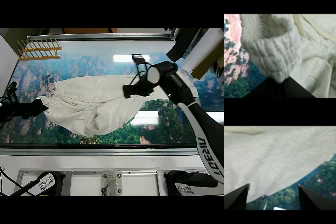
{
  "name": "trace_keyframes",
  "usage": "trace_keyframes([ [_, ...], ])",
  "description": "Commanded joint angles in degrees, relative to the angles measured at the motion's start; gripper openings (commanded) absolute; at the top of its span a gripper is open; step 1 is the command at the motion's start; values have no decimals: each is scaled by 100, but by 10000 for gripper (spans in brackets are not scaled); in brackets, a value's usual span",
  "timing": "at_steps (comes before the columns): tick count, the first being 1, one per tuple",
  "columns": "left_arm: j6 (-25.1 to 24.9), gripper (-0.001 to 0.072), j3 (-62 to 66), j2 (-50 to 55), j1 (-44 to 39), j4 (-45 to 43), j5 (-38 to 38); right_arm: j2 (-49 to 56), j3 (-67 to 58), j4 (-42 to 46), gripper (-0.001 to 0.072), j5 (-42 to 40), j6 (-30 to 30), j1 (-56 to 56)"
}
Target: Fold the clothes and pants, and hang the long-sleeved shirts on hangers.
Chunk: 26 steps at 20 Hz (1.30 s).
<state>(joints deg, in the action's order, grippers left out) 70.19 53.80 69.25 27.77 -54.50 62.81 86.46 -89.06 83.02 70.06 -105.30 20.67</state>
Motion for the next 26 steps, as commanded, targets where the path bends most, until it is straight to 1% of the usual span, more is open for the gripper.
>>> trace_keyframes([
  [1, -4, 25, -2, -2, -4, -2, 11, 538, 225, -275, 652, -459, -800, -1172],
  [3, -4, 25, -2, -2, -4, 0, 13, 1023, 225, -848, 652, -835, -737, -1480],
  [4, -4, 26, -2, -2, -4, 0, 13, 1270, 225, -1150, 652, -1121, -595, -1547],
  [7, -4, 25, -2, -2, -4, 0, 17, 1801, 221, -2155, 652, -1884, 4, -1532],
  [10, -4, 25, -2, -2, -4, 2, 13, 2090, 219, -3005, 652, -2273, 577, -1469],
  [13, -4, 25, -2, -2, -4, 2, 0, 2188, 214, -3128, 651, -2404, 693, -1410],
  [14, -4, 25, -2, -2, -4, 2, 0, 2199, 214, -3123, 637, -2415, 734, -1386],
  [15, -4, 25, -2, -2, -4, 2, 0, 2203, 214, -3126, 516, -2428, 809, -1368],
  [16, -4, 25, -2, -2, -4, 2, -13, 2203, 214, -3126, 345, -2430, 859, -1357],
  [17, -4, 25, -2, -2, -4, 0, -44, 2201, 214, -3123, 156, -2461, 1001, -1344],
  [18, -4, 26, -2, -2, -4, 0, -46, 2199, 208, -3121, 32, -2461, 1126, -1342],
  [20, 2, 25, 2, -2, -4, 0, -131, 2087, 166, -2916, 27, -2352, 1167, -1381],
  [21, 46, 24, 66, 9, -4, 0, -302, 1991, 26, -2549, 27, -2170, 1132, -1434],
  [22, 243, 24, 286, 90, -4, -9, -442, 1904, -232, -1985, 27, -1884, 883, -1513],
  [24, 739, 23, 1322, 564, -33, 11, -372, 1766, -1180, -522, 27, -1054, 302, -1775],
  [25, 824, 24, 2026, 866, -85, 4, -190, 1707, -1808, -39, 27, -595, 260, -1958],
  [26, 938, 24, 2863, 1200, -146, 11, 85, 1650, -2402, 157, 27, -234, 264, -2157],
])
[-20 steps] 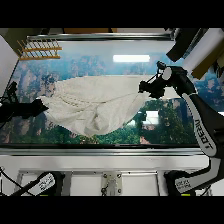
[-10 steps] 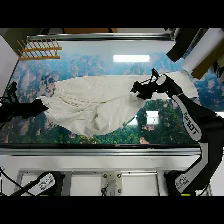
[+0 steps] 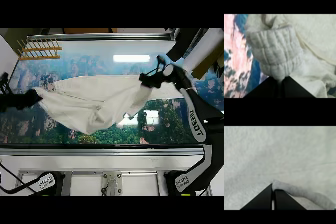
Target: Fold the clothes and pants, and hang the long-sleeved shirts on hangers.
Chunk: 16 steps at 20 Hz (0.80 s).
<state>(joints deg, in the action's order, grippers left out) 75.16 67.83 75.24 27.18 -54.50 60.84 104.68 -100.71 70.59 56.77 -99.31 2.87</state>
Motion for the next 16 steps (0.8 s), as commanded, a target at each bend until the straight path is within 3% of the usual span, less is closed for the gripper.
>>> trace_keyframes([
  [1, 549, 24, 2232, 894, -118, 13, 573, -260, -1816, 1427, 27, 1353, -332, -605],
  [4, 675, 25, 4183, 1534, -120, 9, 1311, -1073, -2024, 1429, 27, 1163, -284, -1217],
  [7, 734, 24, 4527, 1613, 46, -48, 1856, -2094, -885, 1644, 26, 1027, 227, -1602],
  [9, 734, 24, 3814, 1394, 122, -608, 1980, -2730, 315, 1969, 27, 1016, 348, -1740],
  [12, 660, 24, 1727, 713, 164, -1305, 1628, -3679, 2629, 1985, 27, 732, 562, -1952],
  [16, -13, 25, -1056, -234, 162, -2166, 1152, -4715, 5364, 1989, 28, 68, 636, -2170],
])
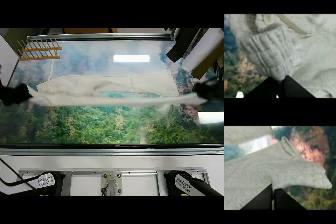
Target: Fold the clothes and pants, and hang the long-sleeved shirts on hangers.
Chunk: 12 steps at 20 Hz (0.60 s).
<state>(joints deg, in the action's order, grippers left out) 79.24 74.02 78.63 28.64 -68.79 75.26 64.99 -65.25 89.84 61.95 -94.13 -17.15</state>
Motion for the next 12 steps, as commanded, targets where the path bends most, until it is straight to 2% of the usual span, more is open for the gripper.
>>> trace_keyframes([
  [1, -503, 25, -2240, -793, 17, -1064, -455, -929, 2288, 61, 27, -581, 118, -245],
  [3, -516, 25, -3095, -1165, 17, -1462, -933, -1187, 2949, 61, 27, -640, 118, -409],
  [6, -516, 25, -3711, -1598, 15, -1567, -1414, -1309, 3250, 61, 27, -505, 118, -640],
  [12, -516, 25, -3770, -1910, 15, -1565, -1510, -1309, 3250, 52, 29, -448, 116, -776],
])
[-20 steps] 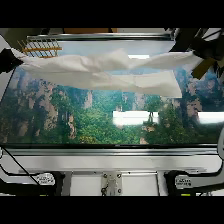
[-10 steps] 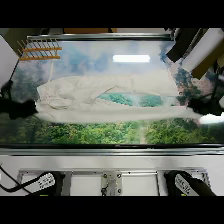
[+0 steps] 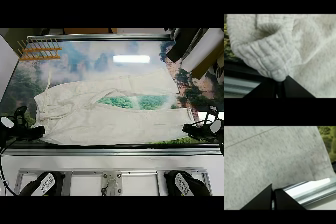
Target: Fold the clothes and pants, and hang the long-sleeved shirts on hangers.
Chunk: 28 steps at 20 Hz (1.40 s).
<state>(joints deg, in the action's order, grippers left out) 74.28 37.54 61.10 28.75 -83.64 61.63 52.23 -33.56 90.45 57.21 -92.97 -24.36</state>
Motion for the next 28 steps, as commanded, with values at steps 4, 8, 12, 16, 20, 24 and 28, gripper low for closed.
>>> trace_keyframes([
  [4, -17, 25, -122, -151, 4, -66, -151, -33, 63, -11, 300, 118, -2, -55],
  [8, -17, 25, -122, -151, 4, -63, -138, -35, -555, -4, 653, 509, -90, -57],
  [12, -13, 25, -122, -151, 4, -24, -170, 125, -1707, -485, 653, 575, -557, -55],
  [16, -13, 25, -122, -151, 4, -24, -190, 1613, -2697, -1958, 651, -492, -564, -44],
  [20, -13, 25, -125, -151, 4, -26, -186, 3694, -3836, -3252, 650, -935, -520, 0],
  [24, -11, 25, -125, -151, 4, -22, -188, 5073, -4730, -3628, 651, -990, -426, 258],
  [28, -11, 25, -125, -151, 4, -24, -186, 5552, -5047, -3633, 651, -1606, -299, 654],
])
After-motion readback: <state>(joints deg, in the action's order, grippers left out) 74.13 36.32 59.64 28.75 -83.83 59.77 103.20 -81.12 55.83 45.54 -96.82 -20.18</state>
